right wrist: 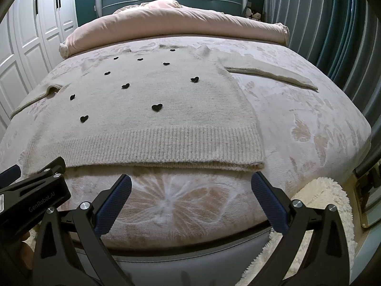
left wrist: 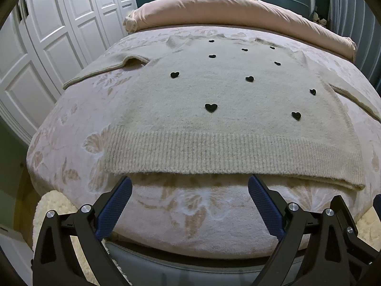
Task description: Fold small clothes
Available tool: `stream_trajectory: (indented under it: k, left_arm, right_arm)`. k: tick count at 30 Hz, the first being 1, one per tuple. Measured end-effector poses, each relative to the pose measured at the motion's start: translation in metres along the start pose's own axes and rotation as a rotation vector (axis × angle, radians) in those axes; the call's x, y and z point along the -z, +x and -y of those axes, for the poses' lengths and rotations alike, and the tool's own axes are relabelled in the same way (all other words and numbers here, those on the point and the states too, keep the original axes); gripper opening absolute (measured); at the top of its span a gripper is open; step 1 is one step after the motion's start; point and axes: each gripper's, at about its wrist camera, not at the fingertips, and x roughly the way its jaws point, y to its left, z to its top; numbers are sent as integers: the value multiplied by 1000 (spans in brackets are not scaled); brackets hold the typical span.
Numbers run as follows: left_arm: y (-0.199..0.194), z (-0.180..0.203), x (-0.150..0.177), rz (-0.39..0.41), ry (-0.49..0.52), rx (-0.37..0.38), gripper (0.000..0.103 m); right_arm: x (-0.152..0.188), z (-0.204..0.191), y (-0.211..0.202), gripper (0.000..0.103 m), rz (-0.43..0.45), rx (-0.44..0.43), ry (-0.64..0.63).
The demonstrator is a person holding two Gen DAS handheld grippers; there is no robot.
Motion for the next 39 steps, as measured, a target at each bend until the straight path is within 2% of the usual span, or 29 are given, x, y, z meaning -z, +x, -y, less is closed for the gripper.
stream_trajectory:
  k: [39]
  left_arm:
    - [-1, 0, 1, -1, 2, -2, 93]
  right_arm:
    - [1, 2, -1, 98, -4, 4, 4]
